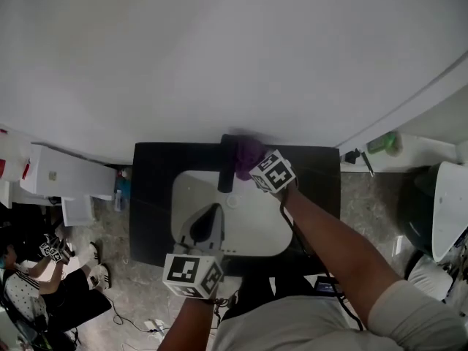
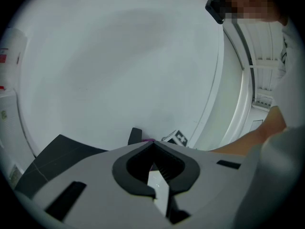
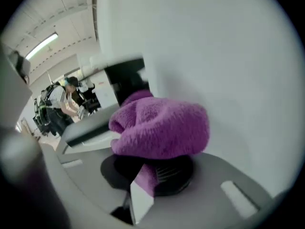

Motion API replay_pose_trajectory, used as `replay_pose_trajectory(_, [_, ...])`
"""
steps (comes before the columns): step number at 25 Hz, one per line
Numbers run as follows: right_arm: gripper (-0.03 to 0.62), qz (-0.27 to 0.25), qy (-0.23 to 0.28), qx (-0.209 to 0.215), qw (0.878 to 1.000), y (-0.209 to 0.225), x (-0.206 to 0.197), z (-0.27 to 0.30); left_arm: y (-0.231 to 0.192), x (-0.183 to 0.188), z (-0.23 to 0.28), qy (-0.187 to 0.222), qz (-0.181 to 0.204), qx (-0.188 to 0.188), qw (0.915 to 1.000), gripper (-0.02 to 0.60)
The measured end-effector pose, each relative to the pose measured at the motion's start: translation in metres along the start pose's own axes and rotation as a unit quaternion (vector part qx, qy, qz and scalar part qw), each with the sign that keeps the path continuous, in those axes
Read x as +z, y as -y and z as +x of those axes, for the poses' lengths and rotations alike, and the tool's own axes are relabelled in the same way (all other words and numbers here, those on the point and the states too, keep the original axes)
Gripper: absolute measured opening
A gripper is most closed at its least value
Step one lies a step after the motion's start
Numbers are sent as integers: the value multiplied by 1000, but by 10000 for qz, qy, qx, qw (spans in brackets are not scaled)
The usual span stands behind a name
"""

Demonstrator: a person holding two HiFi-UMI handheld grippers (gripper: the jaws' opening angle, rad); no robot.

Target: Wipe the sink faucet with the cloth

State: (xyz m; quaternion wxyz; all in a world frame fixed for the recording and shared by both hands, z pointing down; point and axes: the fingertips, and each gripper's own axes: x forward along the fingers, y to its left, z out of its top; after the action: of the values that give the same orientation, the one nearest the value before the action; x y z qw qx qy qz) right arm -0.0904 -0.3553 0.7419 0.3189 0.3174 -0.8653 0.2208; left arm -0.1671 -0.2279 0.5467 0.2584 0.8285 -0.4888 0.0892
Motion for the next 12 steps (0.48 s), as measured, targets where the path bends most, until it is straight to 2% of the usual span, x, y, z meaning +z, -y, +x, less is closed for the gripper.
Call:
replay_pose_trajectory(3, [48, -88, 1123, -159, 9935, -20, 70, -79, 5, 10, -11, 108, 10, -18, 9999, 3])
replay_pose_trajectory(5, [48, -259, 1541, -78, 9877, -32, 114, -108, 9, 16, -17, 178, 71, -10, 9998, 4])
replay_pose_trajectory(8, [48, -481, 1316, 199, 9899, -40, 139, -89, 14, 18, -23, 279, 219, 32, 9994, 5])
replay_pose_trajectory(10, [48, -555, 1000, 325, 9929, -48, 128, -66, 15, 18, -26, 312, 197, 44, 9993, 4])
replay_pose_trajectory(12, [48, -558, 1008, 469, 9922, -65, 115, -60, 14, 15, -27, 321, 145, 41, 9994, 3])
